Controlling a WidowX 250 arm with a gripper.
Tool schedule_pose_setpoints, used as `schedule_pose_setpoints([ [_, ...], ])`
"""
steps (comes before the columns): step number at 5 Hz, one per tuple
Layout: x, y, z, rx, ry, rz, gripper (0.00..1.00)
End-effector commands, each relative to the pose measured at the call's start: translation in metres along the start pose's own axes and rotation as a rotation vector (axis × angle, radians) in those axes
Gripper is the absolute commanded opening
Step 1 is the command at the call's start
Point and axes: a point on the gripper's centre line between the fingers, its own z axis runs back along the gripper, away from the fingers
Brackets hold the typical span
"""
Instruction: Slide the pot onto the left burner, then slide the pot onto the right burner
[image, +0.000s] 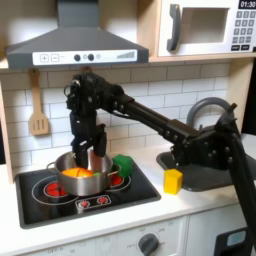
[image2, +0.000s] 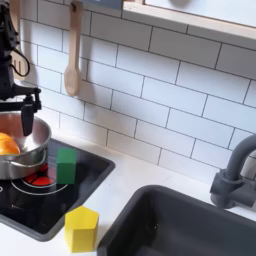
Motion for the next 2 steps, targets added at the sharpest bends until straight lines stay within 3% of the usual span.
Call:
schedule_pose_setpoints([
  [1,0.0043,0.0006,-0.0113,0.025,0.007,0.001,1.0],
  [2,0.003,0.001,-0.0161,0.04,0.013,-0.003,1.0],
])
